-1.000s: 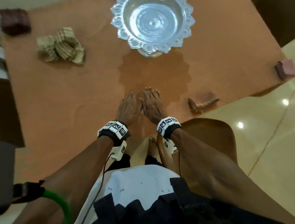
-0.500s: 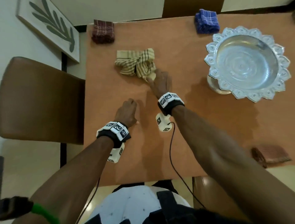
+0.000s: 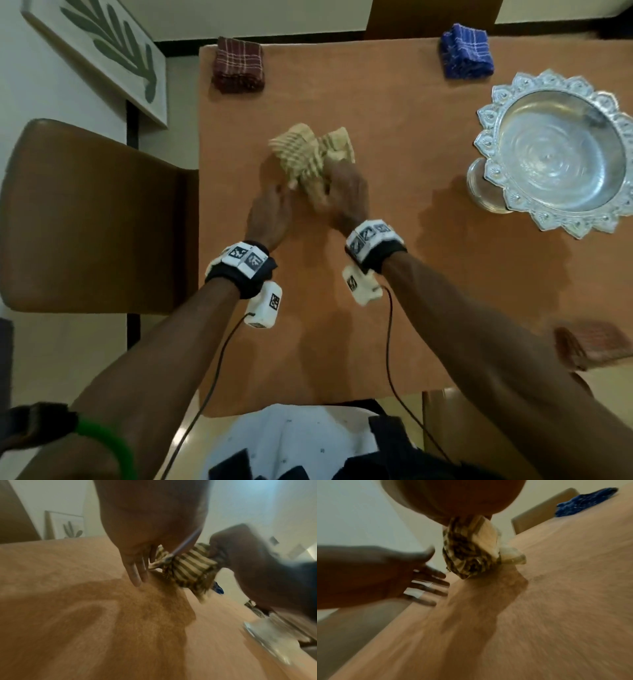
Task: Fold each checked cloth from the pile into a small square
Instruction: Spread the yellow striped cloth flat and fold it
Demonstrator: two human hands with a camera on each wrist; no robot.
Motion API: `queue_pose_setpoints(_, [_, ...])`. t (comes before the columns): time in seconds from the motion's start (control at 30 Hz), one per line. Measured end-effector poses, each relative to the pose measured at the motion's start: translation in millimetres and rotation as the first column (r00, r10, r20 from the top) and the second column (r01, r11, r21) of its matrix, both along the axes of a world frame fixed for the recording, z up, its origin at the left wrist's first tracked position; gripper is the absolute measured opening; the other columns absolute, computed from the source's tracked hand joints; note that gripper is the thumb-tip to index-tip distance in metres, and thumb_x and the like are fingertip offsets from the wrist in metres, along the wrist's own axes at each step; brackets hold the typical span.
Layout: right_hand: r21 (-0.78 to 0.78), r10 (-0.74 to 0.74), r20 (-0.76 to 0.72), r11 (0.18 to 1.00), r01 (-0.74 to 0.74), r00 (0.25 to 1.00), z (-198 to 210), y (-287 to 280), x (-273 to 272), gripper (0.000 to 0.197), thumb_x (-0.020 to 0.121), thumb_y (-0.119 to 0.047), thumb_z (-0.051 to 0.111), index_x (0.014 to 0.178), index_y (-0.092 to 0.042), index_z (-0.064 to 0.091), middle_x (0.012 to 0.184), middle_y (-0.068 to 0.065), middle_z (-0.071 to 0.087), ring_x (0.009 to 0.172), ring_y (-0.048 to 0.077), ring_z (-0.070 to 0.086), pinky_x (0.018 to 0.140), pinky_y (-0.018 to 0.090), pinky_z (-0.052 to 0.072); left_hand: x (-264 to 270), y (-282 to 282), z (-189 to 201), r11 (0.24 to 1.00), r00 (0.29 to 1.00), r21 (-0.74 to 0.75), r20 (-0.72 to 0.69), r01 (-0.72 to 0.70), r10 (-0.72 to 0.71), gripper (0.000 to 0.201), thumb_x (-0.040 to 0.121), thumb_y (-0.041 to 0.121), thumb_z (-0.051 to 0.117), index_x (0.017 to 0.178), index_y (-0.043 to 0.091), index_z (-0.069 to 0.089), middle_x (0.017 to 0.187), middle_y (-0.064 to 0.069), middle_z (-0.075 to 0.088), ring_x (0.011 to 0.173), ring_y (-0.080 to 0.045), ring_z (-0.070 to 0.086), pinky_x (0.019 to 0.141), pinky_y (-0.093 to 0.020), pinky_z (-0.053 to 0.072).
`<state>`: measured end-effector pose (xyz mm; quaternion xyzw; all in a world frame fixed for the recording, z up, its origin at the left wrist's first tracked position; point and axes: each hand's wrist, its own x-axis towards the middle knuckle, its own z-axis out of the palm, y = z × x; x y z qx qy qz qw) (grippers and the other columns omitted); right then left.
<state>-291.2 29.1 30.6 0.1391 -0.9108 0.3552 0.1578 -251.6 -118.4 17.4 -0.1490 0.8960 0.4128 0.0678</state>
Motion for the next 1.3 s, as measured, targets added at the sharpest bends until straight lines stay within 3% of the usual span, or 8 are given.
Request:
queue_pose_setpoints(0.13, [0.445,0.576,0.126,0.695,-0.565,0.807,-16.1,15.2,77.4,0.021,0.074,-0.026,0.049,0.069,-0.012,0.065,0.066,0.008,0.058,0.068,0.027,0.051,0.069,0.039,0.038,-13.4,-16.6,2.2,0.957,0.958,-0.05,0.005,-0.285,0.285,0.062,0.103,0.054,0.034,0.117,-0.002,0.055,0.12,-0.025,0.061,0.111,-0.041,0.056,0.086,-0.041,0.039])
queue_pose_setpoints(0.23, [0.605,0.583,0.398,0.414,-0.68,0.708,-27.2,29.3,107.7,0.033,0.083,-0.039,0.051,0.089,-0.011,0.069,0.086,0.009,0.062,0.088,0.031,0.056,0.083,0.044,0.041,-13.9,-24.2,-3.2,0.986,0.97,-0.108,0.195,-0.124,0.143,0.07,0.092,0.064,0.051,0.128,0.004,0.052,0.127,-0.019,0.061,0.115,-0.037,0.057,0.09,-0.039,0.043])
queue_pose_setpoints(0.4, [0.399,0.201,0.246,0.871,-0.288,0.948,-11.4,29.4,84.7,0.037,0.094,-0.042,0.053,0.092,-0.005,0.061,0.088,0.014,0.061,0.076,0.03,0.056,0.066,0.036,0.036,-0.6,-17.2,-5.9,0.964,0.964,-0.171,0.206,0.203,-0.167,0.053,0.078,0.057,0.075,0.107,0.014,0.068,0.107,-0.008,0.07,0.103,-0.03,0.065,0.088,-0.039,0.053])
queue_pose_setpoints(0.7, [0.117,-0.143,0.614,0.989,0.09,0.776,-11.5,3.0,71.6,0.013,0.077,-0.02,0.064,0.078,-0.007,0.066,0.076,0.009,0.068,0.075,0.03,0.062,0.069,0.038,0.05,23.8,-5.3,1.2,0.979,0.971,-0.091,-0.138,0.182,-0.193,0.017,0.097,0.021,0.055,0.098,0.004,0.054,0.088,-0.014,0.066,0.081,-0.033,0.064,0.066,-0.037,0.047])
queue_pose_setpoints(0.8, [-0.115,-0.113,0.65,0.963,0.244,0.751,-2.5,-0.1,76.6,0.008,0.08,-0.014,0.061,0.075,-0.011,0.056,0.07,0.003,0.058,0.068,0.019,0.053,0.059,0.031,0.04,25.1,-5.8,12.2,0.975,0.969,0.01,-0.11,0.223,-0.22,0.03,0.095,0.02,0.055,0.12,0.004,0.049,0.117,-0.016,0.065,0.103,-0.031,0.064,0.083,-0.041,0.053])
queue_pose_setpoints(0.97, [-0.322,0.003,0.645,0.908,0.269,0.764,22.6,2.7,75.0,0.009,0.086,-0.013,0.059,0.081,-0.018,0.052,0.074,-0.002,0.058,0.066,0.013,0.054,0.058,0.032,0.045,27.3,5.0,33.3,0.767,0.776,-0.156,-0.009,0.622,-0.631,0.04,0.085,0.011,0.059,0.126,0.007,0.058,0.109,-0.021,0.068,0.092,-0.036,0.064,0.073,-0.034,0.047])
queue_pose_setpoints(1.1, [-0.375,0.058,0.643,0.893,0.249,0.764,35.9,18.1,68.6,0.019,0.087,-0.034,0.07,0.086,-0.02,0.056,0.076,-0.006,0.06,0.065,0.009,0.054,0.054,0.025,0.042,23.3,-1.2,47.5,0.804,0.798,-0.207,-0.133,0.557,-0.587,0.038,0.077,0.036,0.052,0.088,0.003,0.067,0.085,-0.016,0.069,0.076,-0.033,0.062,0.067,-0.044,0.051])
queue_pose_setpoints(1.3, [0.044,0.12,0.743,0.973,-0.228,0.658,47.9,46.1,53.5,0.031,0.081,-0.033,0.078,0.089,-0.004,0.073,0.082,0.009,0.07,0.071,0.024,0.064,0.058,0.034,0.049,3.7,-29.1,70.1,0.917,0.892,-0.221,-0.244,0.332,-0.381,0.009,0.09,0.012,0.055,0.087,0.003,0.055,0.076,-0.014,0.057,0.07,-0.025,0.051,0.062,-0.03,0.033])
